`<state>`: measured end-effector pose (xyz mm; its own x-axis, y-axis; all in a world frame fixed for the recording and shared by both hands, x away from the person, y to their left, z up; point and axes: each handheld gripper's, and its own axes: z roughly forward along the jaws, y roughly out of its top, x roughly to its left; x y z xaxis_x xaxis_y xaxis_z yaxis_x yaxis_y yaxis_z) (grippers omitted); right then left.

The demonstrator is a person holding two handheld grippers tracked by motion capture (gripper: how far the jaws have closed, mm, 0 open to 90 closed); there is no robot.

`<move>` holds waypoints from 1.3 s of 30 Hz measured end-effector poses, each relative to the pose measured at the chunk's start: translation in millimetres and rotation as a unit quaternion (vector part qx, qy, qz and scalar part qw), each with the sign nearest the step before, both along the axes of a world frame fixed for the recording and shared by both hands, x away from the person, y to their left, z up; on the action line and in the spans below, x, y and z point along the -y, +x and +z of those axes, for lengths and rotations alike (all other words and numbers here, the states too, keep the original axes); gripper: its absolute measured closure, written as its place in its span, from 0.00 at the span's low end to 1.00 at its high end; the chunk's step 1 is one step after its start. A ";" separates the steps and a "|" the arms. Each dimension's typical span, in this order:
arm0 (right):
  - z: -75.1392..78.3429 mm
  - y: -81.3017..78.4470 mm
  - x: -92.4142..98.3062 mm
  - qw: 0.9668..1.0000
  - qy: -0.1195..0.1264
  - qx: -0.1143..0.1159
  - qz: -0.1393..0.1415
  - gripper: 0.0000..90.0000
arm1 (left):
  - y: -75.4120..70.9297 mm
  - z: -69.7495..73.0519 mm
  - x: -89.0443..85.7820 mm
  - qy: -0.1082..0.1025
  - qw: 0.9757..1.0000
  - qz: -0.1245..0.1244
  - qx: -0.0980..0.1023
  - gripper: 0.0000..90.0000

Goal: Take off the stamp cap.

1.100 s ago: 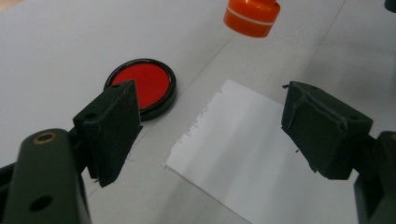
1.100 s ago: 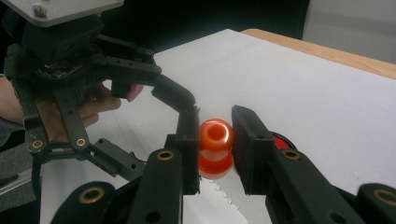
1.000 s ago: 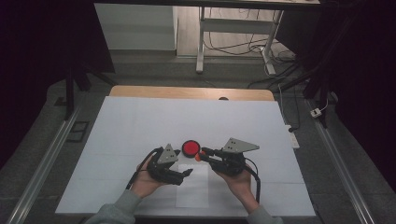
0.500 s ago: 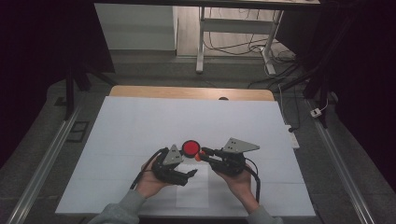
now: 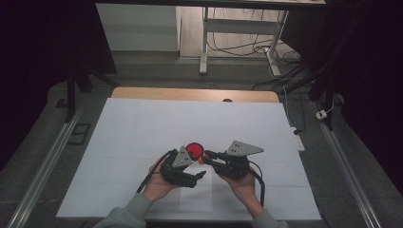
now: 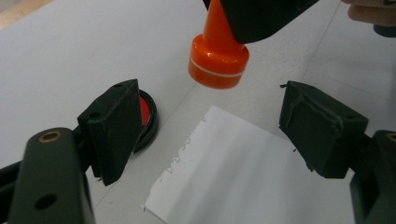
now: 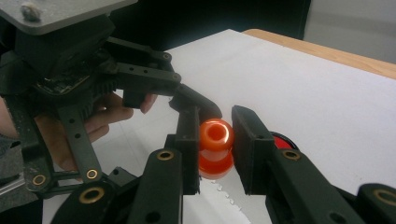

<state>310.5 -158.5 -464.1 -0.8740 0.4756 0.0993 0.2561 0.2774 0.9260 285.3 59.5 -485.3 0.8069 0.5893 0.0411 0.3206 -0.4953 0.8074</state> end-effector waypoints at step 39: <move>-3.7 -1.3 -4.2 1.000 -0.005 -0.002 0.006 0.81 | 3.3 -4.9 6.1 0.003 1.000 -0.014 0.009 0.61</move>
<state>309.2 -154.3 -467.8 -0.8794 0.4658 0.0983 0.2563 0.2893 0.9223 288.6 53.3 -490.2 0.8224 0.5659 0.0587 0.2921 -0.5085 0.8100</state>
